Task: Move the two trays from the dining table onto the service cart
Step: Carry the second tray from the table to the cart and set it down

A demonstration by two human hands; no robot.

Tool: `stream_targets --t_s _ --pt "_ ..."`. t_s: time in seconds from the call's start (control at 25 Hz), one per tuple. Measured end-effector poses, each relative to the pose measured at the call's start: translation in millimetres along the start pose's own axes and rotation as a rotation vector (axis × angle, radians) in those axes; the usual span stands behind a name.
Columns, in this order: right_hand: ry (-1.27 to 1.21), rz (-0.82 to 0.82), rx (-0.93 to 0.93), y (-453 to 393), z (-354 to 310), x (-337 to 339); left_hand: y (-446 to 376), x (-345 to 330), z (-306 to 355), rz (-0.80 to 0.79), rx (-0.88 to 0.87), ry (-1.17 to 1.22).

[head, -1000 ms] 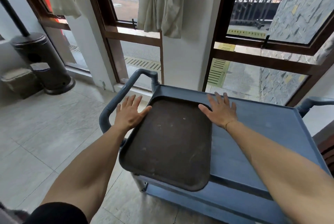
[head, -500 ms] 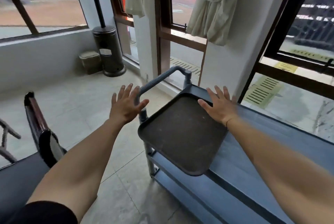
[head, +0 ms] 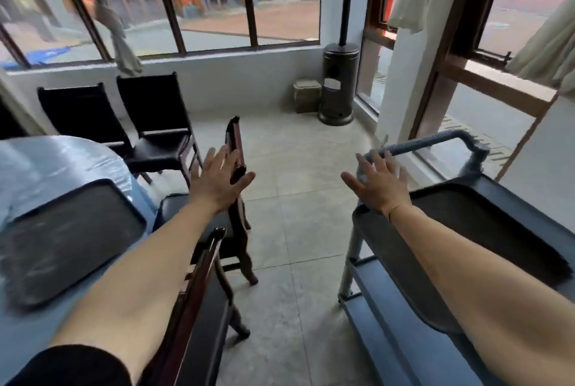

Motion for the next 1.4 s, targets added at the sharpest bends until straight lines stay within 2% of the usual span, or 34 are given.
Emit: stream_targets --t_s 0.2,0.4,0.6,0.8,1.12,1.4 --pt "-0.023 -0.073 0.177 6.2 -116.7 -56.3 83.0 18.9 -124.5 0.026 0.213 -0.003" --pt "-0.055 -0.143 0.341 49.7 -224.4 -111.7 193.3 38.3 -230.8 0.057 0.429 -0.037" --pt "-0.053 -0.206 0.464 109.0 -304.6 -146.2 300.0 43.4 -291.9 0.053 0.552 -0.035" --pt "-0.033 -0.223 0.55 147.5 -355.0 -167.4 365.9 38.7 -334.7 0.038 0.662 -0.016" --pt "0.02 -0.231 0.627 143.5 -407.2 -195.6 390.0 25.3 -376.1 0.038 0.746 0.021" --pt "-0.009 -0.306 0.67 70.4 -462.3 -256.1 340.8 2.2 -429.6 0.004 0.851 0.016"
Point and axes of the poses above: each hand's wrist, its own y-axis away from the middle knuckle, its own x-axis out of the back of the hand, z = x × y, the point moved 9 cm from there along -y, towards the middle knuckle, and after that the axes turned 11 degrees about -y, right-handed, at the moved point
